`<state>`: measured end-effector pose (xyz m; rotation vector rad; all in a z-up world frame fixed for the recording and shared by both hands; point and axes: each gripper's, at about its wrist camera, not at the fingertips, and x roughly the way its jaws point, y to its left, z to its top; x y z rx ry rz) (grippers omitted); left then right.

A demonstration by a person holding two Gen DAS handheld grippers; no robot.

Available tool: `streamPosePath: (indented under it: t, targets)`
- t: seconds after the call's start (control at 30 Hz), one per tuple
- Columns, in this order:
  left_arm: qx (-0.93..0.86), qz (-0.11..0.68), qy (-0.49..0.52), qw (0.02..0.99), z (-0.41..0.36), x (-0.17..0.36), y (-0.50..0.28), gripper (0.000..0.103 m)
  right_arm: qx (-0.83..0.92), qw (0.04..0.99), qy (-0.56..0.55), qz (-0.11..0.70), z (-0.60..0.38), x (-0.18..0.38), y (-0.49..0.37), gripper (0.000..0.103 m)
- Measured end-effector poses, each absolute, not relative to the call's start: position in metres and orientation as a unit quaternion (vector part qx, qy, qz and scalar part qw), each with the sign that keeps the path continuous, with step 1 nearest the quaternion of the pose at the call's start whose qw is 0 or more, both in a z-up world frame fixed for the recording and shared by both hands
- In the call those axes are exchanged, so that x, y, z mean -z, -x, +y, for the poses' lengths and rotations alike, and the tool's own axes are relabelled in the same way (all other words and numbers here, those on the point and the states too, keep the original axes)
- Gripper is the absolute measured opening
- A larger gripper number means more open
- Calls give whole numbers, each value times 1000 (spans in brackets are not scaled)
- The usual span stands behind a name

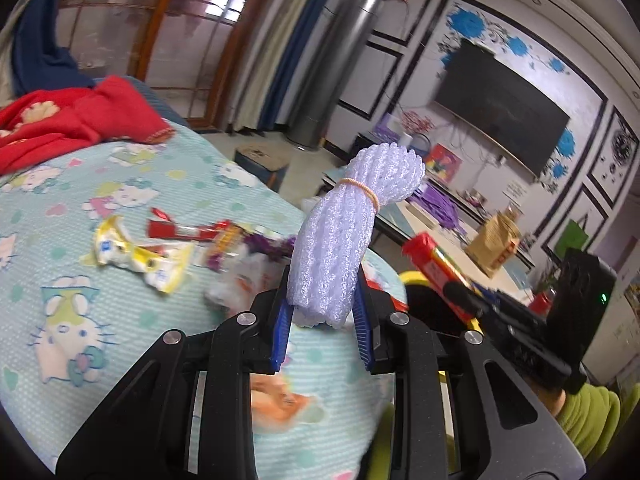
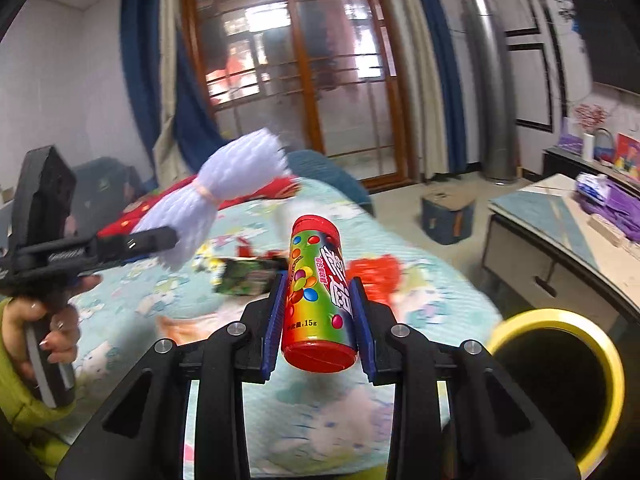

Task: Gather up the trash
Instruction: 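Carry both items over the yellow bin and open both tools to drop them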

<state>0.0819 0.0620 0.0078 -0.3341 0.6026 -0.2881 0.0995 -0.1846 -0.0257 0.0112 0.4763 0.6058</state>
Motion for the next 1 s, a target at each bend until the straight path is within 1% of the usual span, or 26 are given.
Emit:
streamPosePath:
  t: [0.27, 0.47, 0.77, 1.0]
  targets:
    - [190, 313, 126, 922, 2, -3, -96, 20, -218, 948, -46, 227, -254, 27, -111, 30]
    - [212, 338, 112, 910, -32, 8, -110, 21, -163, 953, -83, 239, -302, 42, -118, 30]
    - [219, 376, 72, 897, -81, 28, -126, 21, -107, 956, -120, 244, -350, 54, -122, 30]
    - [227, 410, 29, 883, -123, 52, -144, 21, -67, 954, -121, 267, -370, 61, -134, 30]
